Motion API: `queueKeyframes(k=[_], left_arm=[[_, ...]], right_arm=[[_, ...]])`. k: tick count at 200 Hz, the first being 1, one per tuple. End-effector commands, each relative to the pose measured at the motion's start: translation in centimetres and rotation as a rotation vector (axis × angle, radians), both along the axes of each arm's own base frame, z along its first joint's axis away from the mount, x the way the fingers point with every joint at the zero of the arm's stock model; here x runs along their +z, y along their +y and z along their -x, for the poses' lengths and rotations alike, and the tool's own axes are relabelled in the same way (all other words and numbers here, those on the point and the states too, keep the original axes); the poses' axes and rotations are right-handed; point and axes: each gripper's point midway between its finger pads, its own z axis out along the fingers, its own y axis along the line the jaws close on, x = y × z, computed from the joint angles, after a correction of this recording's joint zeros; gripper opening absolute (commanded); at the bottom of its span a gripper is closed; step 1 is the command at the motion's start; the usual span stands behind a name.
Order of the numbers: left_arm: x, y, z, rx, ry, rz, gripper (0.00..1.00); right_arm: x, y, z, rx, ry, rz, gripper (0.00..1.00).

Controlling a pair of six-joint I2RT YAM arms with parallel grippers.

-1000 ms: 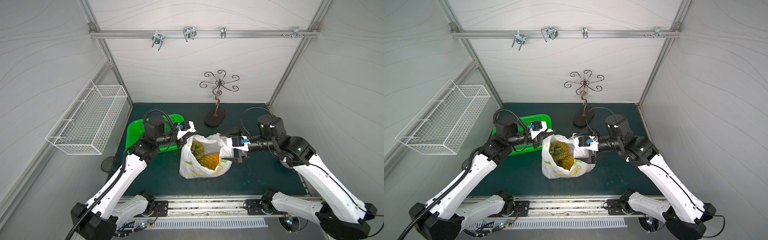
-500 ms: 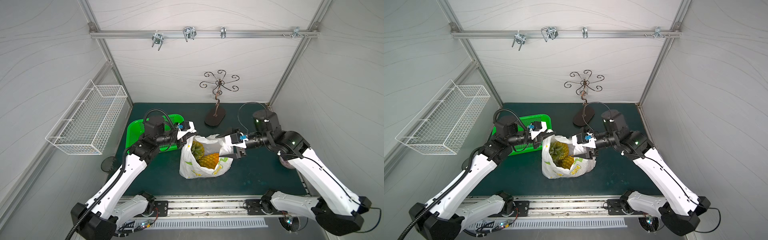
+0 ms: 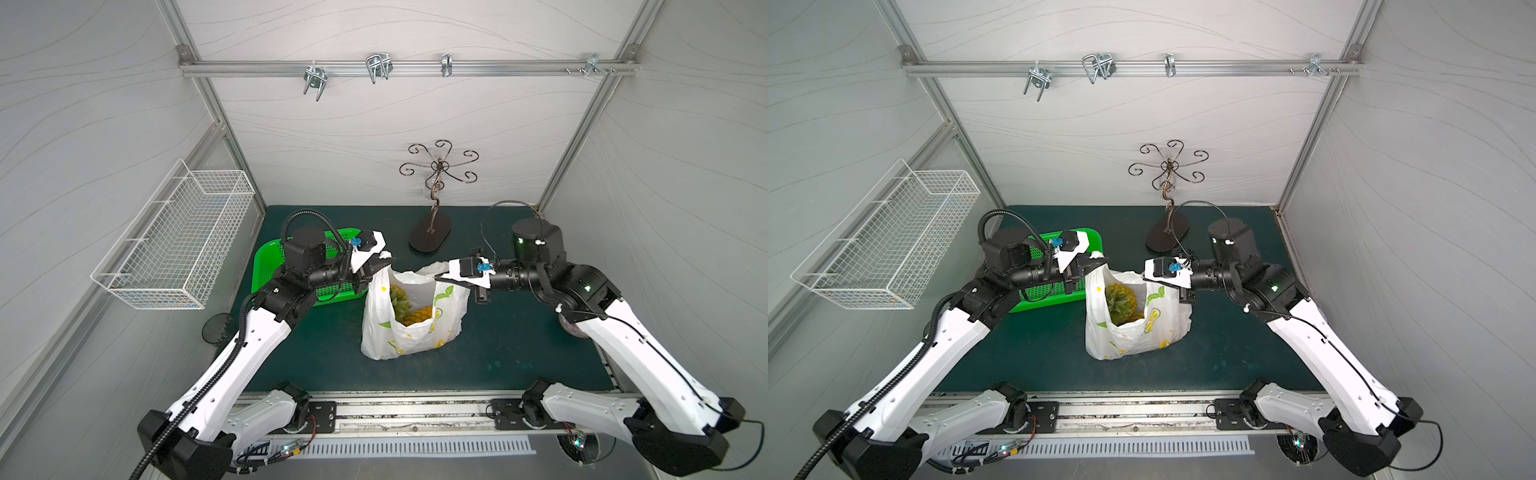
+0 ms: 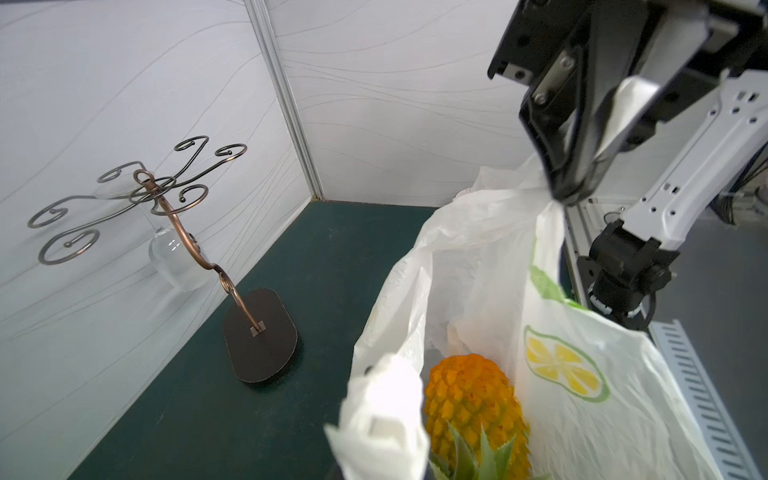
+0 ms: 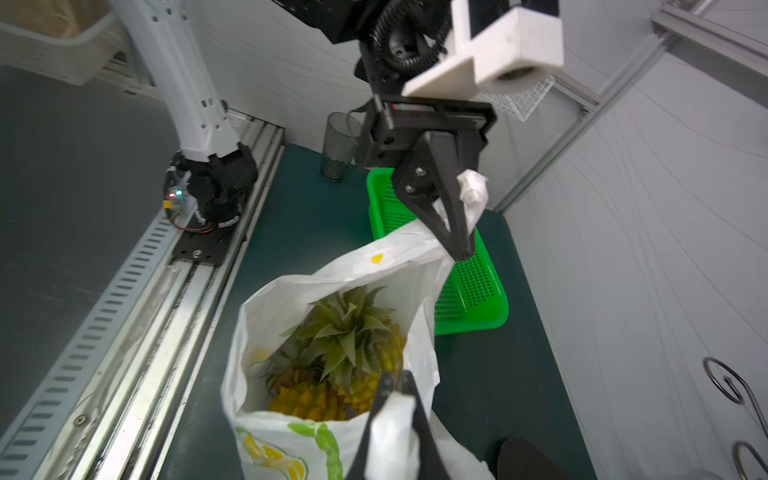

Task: Place the pineapple into a plastic bag & tie a knot
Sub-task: Cross the plastic bag at the center of the board.

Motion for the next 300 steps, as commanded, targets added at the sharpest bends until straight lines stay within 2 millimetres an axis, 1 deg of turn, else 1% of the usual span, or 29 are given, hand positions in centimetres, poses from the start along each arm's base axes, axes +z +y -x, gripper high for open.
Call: queueKeyframes(k=[1,12,23,42,57,72,96,114,130,141,166,179,194,211,235,263,300], left_arm=[[9.4,0.5,1.4,0.005,-0.140,0.197,0.00],[10.4,0.7,0.8,0.040,-0.127,0.225,0.00],[11.1,0.9,-0.1,0.084,-0.115,0.233,0.00],[12.4,1.4,-2.1,0.178,-0.097,0.235,0.00],[12.8,1.5,-3.2,0.216,-0.090,0.237,0.00],[12.3,1.5,-4.0,0.239,-0.105,0.221,0.00],[10.7,1.8,-5.5,0.299,-0.083,0.197,0.00],[9.1,1.3,-4.9,0.257,-0.066,0.152,0.00],[8.0,0.7,-3.5,0.175,-0.036,0.136,0.00],[6.9,0.2,-2.3,0.112,-0.007,0.113,0.00],[3.8,-0.5,-0.1,-0.004,0.102,0.051,0.00],[2.2,-0.9,0.6,-0.052,0.160,0.039,0.00],[0.7,-1.3,0.9,-0.087,0.220,0.042,0.00],[0.1,-1.7,0.9,-0.111,0.274,0.071,0.00],[0.2,-2.1,0.7,-0.125,0.306,0.108,0.00],[0.3,-2.5,0.8,-0.150,0.325,0.112,0.00],[-0.6,-3.5,0.7,-0.182,0.382,0.102,0.00]], right_arm=[[5.9,-0.8,-3.7,-0.226,-0.094,-0.189,0.00],[7.0,-1.1,-4.8,-0.291,-0.097,-0.216,0.00],[7.9,-1.3,-5.5,-0.330,-0.088,-0.235,0.00],[9.2,-1.3,-6.2,-0.369,-0.106,-0.254,0.00],[9.9,-1.4,-6.3,-0.386,-0.123,-0.273,0.00],[9.8,-1.3,-6.2,-0.388,-0.124,-0.280,0.00],[7.8,-1.2,-6.3,-0.407,-0.121,-0.229,0.00],[6.3,-1.3,-6.0,-0.416,-0.116,-0.186,0.00],[5.1,-1.2,-5.5,-0.398,-0.078,-0.171,0.00],[3.7,-0.8,-4.5,-0.350,-0.041,-0.145,0.00],[0.5,0.4,-1.8,-0.193,0.033,-0.095,0.00],[-0.8,0.9,-0.7,-0.133,0.081,-0.084,0.00],[-1.9,1.5,-0.2,-0.087,0.141,-0.072,0.00],[-2.8,2.2,0.4,-0.041,0.193,-0.063,0.00],[-3.9,2.8,0.9,0.002,0.258,-0.056,0.00],[-4.2,3.4,2.0,0.076,0.324,-0.049,0.00],[-5.4,4.6,2.8,0.157,0.397,-0.024,0.00]])
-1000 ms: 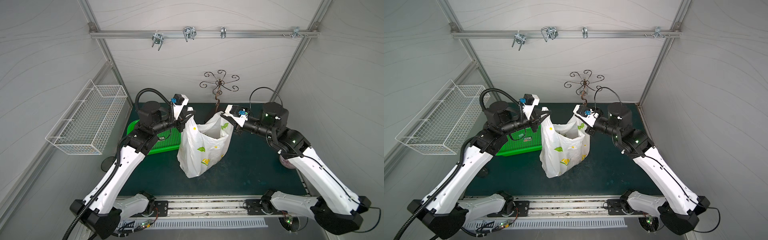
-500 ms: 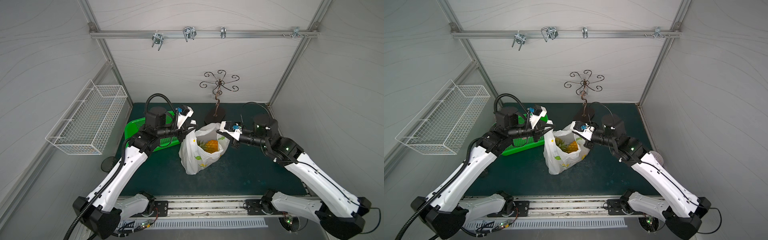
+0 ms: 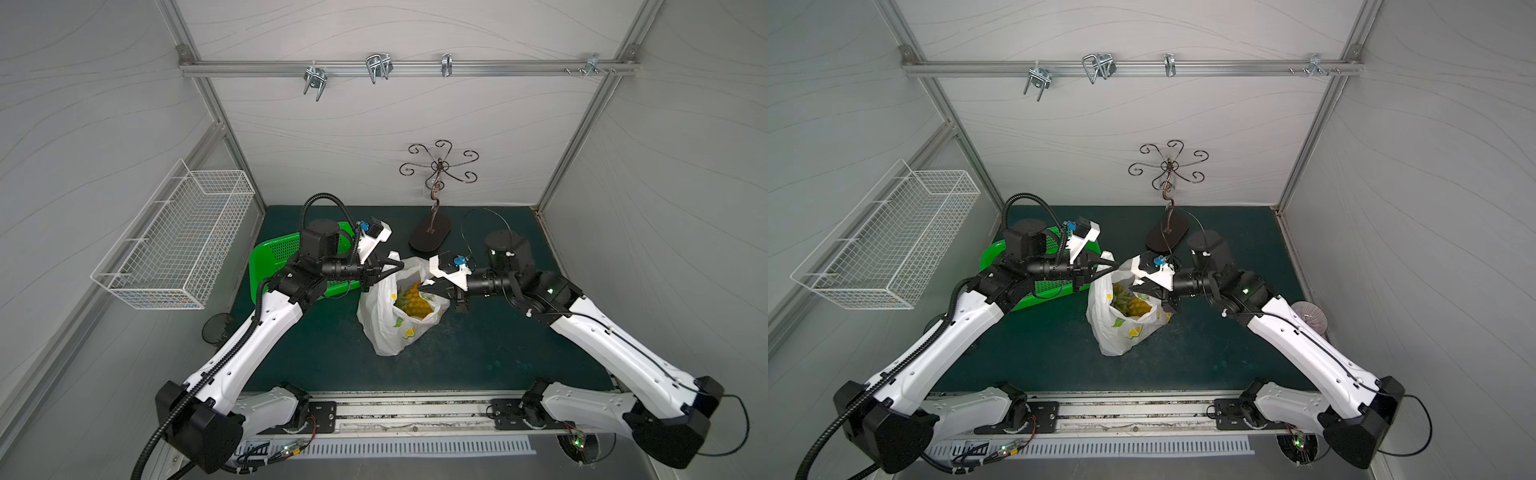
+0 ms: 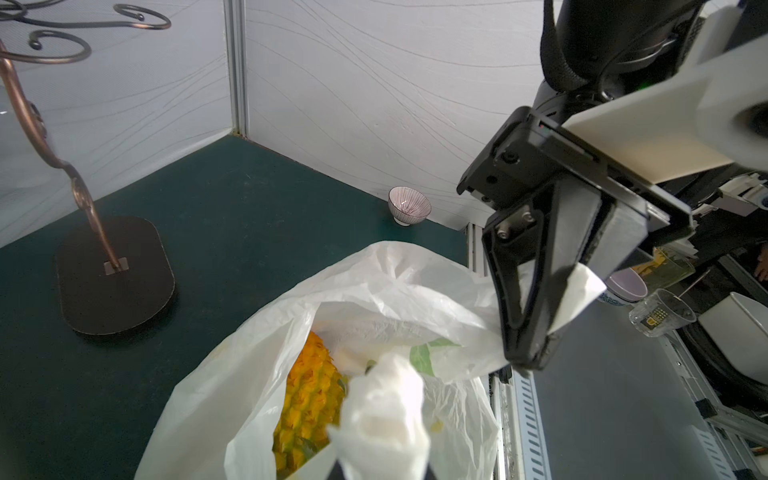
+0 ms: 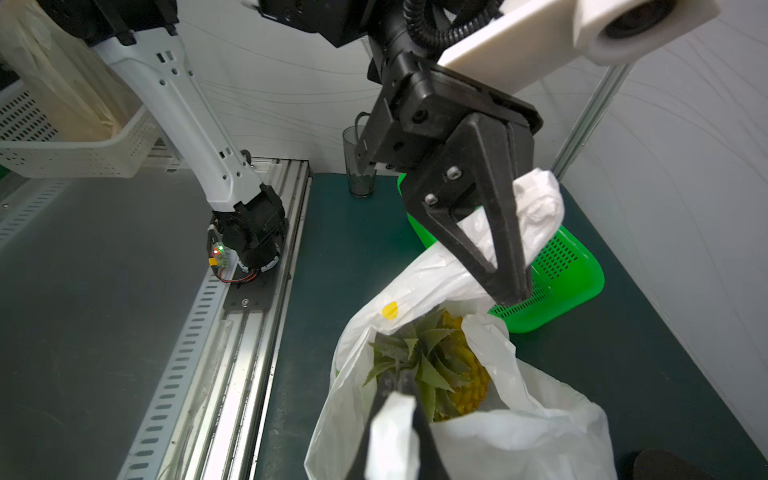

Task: Place the pineapple into a plastic bag & tie a knot
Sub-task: Cross the plastic bag at the center of the board.

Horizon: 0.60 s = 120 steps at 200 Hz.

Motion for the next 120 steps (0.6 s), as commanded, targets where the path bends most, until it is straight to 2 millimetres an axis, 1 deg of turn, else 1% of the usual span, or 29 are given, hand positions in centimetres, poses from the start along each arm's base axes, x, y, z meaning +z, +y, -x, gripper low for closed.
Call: queueKeyframes(k=[1,26,51,62,80,91,103,108,120], left_arm=[[2.6,-1.2,0.6,-0.074,-0.052,0.067,0.00],[2.0,-2.0,0.5,-0.088,-0.027,0.060,0.00],[1.3,-2.6,0.6,-0.105,-0.008,0.053,0.00],[1.0,-2.7,0.6,-0.109,-0.007,0.051,0.00],[0.7,-2.8,0.6,-0.112,-0.004,0.047,0.00],[0.6,-2.8,0.6,-0.119,0.000,0.043,0.00],[0.6,-2.8,0.7,-0.126,-0.003,0.039,0.00],[0.5,-2.9,0.7,-0.128,-0.005,0.037,0.00],[0.4,-2.8,0.8,-0.136,-0.013,0.033,0.00]], right_arm=[[-0.3,0.9,1.4,0.096,0.070,-0.010,0.00],[-1.3,1.9,1.4,0.119,0.087,0.002,0.00],[-2.1,2.9,0.9,0.116,0.073,0.004,0.00],[-2.4,3.1,0.5,0.106,0.068,0.008,0.04],[-2.4,3.1,-0.1,0.072,0.042,0.016,0.19],[-1.9,2.8,-0.4,0.044,0.024,0.014,0.37],[-1.1,2.4,-0.7,0.005,0.014,0.003,0.54],[-0.5,2.1,-0.7,-0.010,0.012,-0.007,0.58],[0.8,1.3,-0.2,-0.021,0.000,-0.035,0.64]])
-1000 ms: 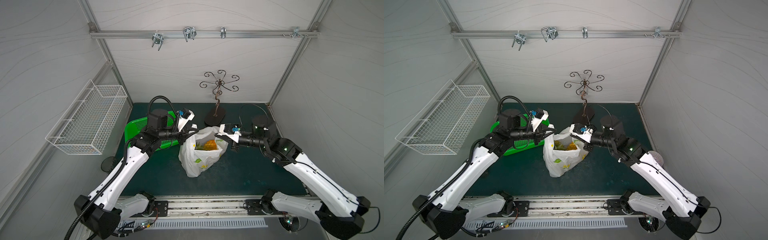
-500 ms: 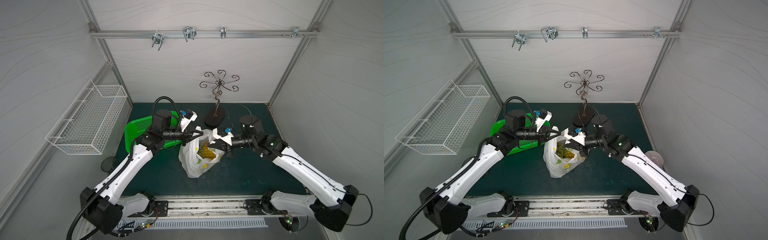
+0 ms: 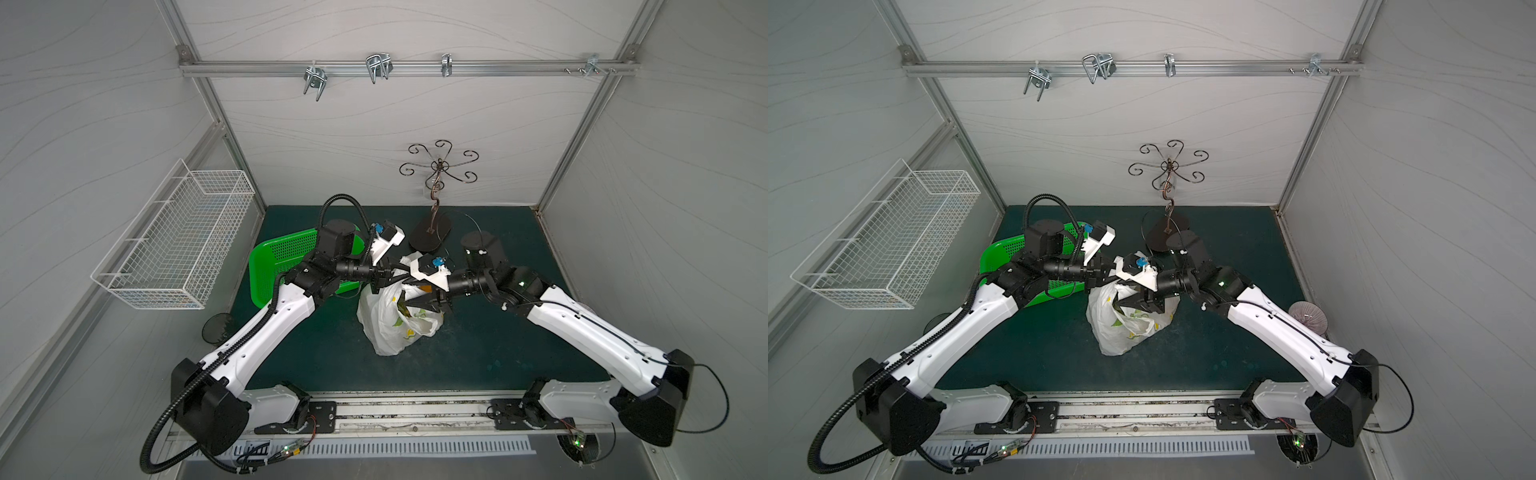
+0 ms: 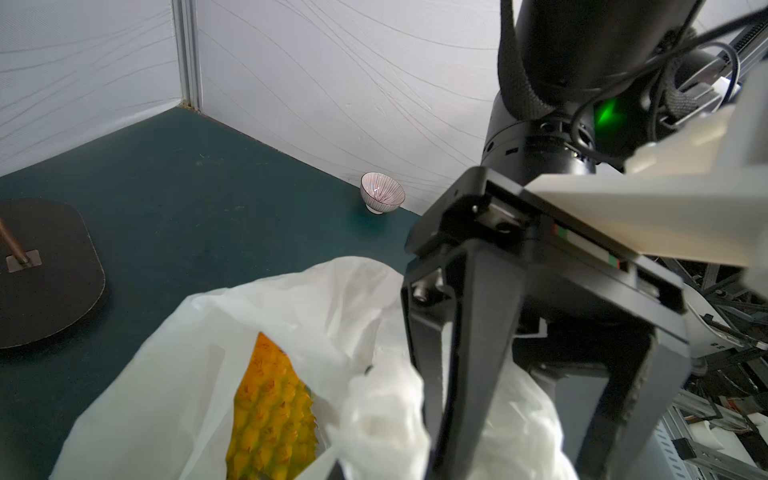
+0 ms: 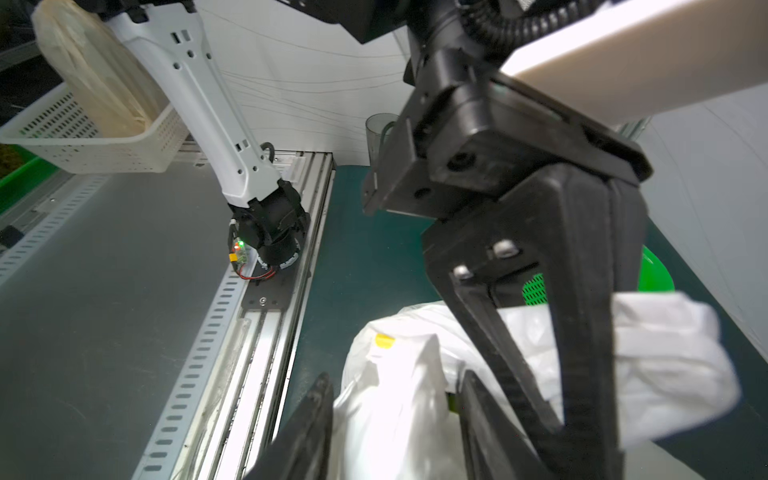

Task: Place the pineapple into a plastic bag & tie a knot
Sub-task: Cross the plastic bag at the center of the board.

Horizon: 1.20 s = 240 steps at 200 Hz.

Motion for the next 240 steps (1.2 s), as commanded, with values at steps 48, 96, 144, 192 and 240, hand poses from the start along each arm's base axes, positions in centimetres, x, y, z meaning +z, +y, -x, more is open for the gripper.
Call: queueKeyframes(k=[48,96,144,192,240], left_arm=[[1.9,-0.5,0.5,-0.066,-0.105,0.034,0.00],[2.2,-0.4,0.6,-0.076,-0.148,0.031,0.00],[2.3,-0.6,0.2,-0.073,-0.162,0.028,0.00],[2.4,-0.7,0.1,-0.073,-0.157,0.032,0.00],[2.4,-0.7,0.1,-0.073,-0.159,0.033,0.00]], right_arm=[[8.6,-4.9,0.7,-0.141,0.002,-0.159,0.71],[8.3,-4.9,-4.4,-0.352,0.273,-0.067,0.58],[6.3,-1.6,-4.4,-0.308,0.390,0.017,0.58],[4.9,0.5,-4.5,-0.272,0.436,0.050,0.50],[4.6,0.8,-4.7,-0.272,0.453,0.049,0.32]])
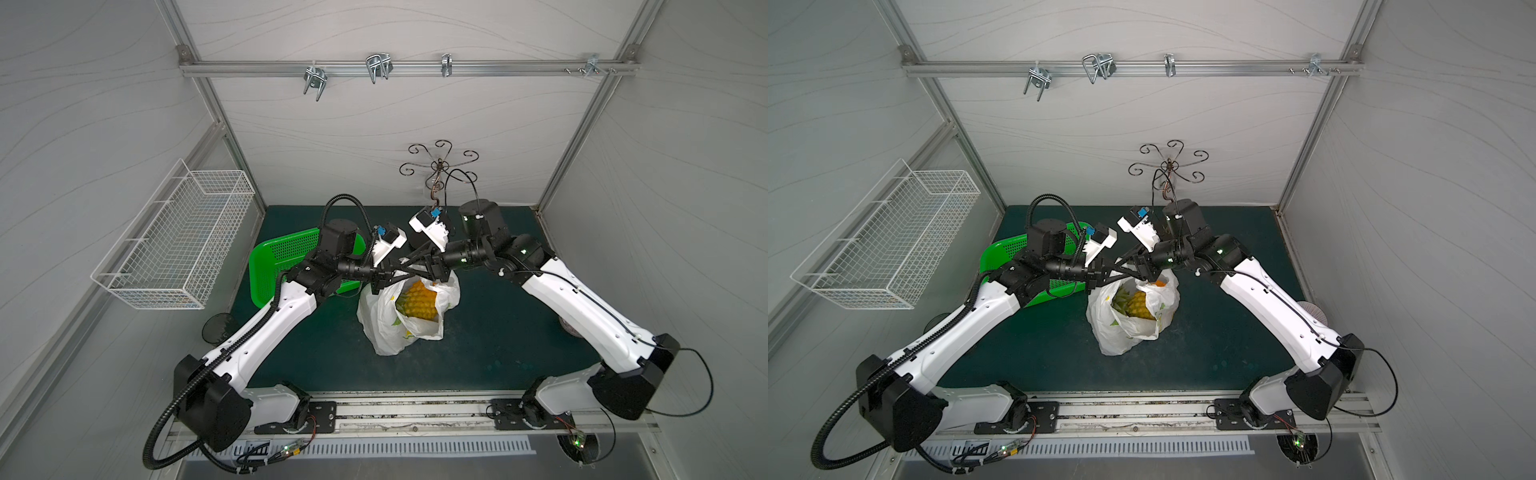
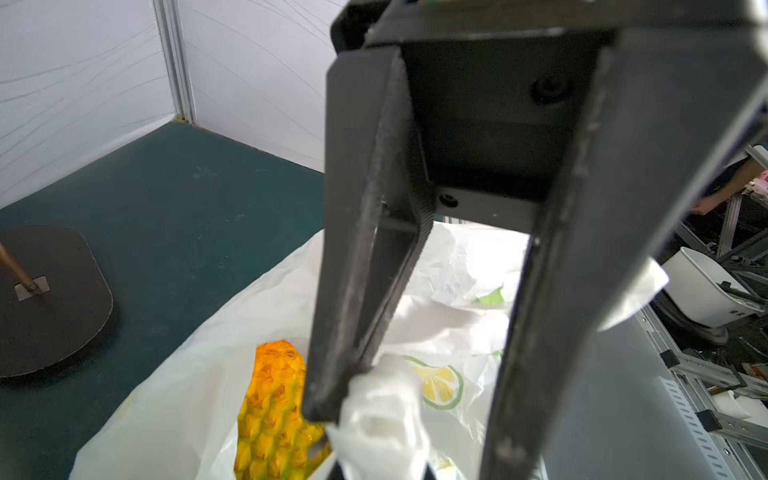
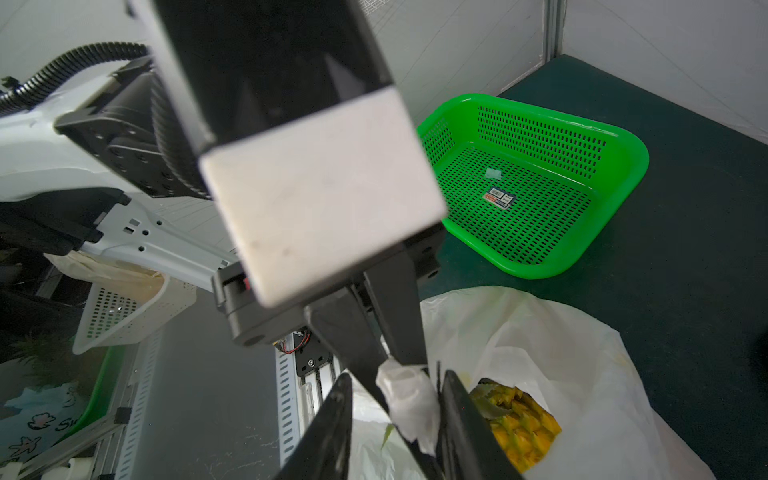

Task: Place the pineapple into a plastic bag & tie a knot
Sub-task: Cross the plastic bag at the center of the board.

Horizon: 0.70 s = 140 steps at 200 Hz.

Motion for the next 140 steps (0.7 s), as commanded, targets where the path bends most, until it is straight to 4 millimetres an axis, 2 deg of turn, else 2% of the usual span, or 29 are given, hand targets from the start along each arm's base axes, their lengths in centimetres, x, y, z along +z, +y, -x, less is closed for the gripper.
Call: queueKeyframes(k=[1,45,69,99,122,140], left_arm=[[2.7,-0.5,0.0,-0.033,-0.084,0.047,0.00],[2.7,-0.5,0.1,-0.036,-0.087,0.048,0.00],[2.6,-0.5,0.3,-0.042,-0.086,0.046,0.00],[2.4,-0.2,0.8,-0.047,-0.092,0.034,0.00],[1.8,0.4,1.4,-0.051,-0.102,0.020,0.27],[1.1,0.8,2.1,-0.066,-0.100,0.020,0.38]], right_arm=[[0.7,0.4,0.3,0.015,0.011,-0.019,0.32],[0.4,0.6,0.2,0.018,0.022,-0.021,0.18],[0.4,0.7,0.2,0.021,0.020,-0.024,0.00],[0.3,0.6,-0.1,0.003,0.006,-0.022,0.00],[0.5,0.6,-0.2,-0.003,-0.005,-0.025,0.00],[0.7,0.5,-0.2,-0.004,-0.010,-0.029,0.00]])
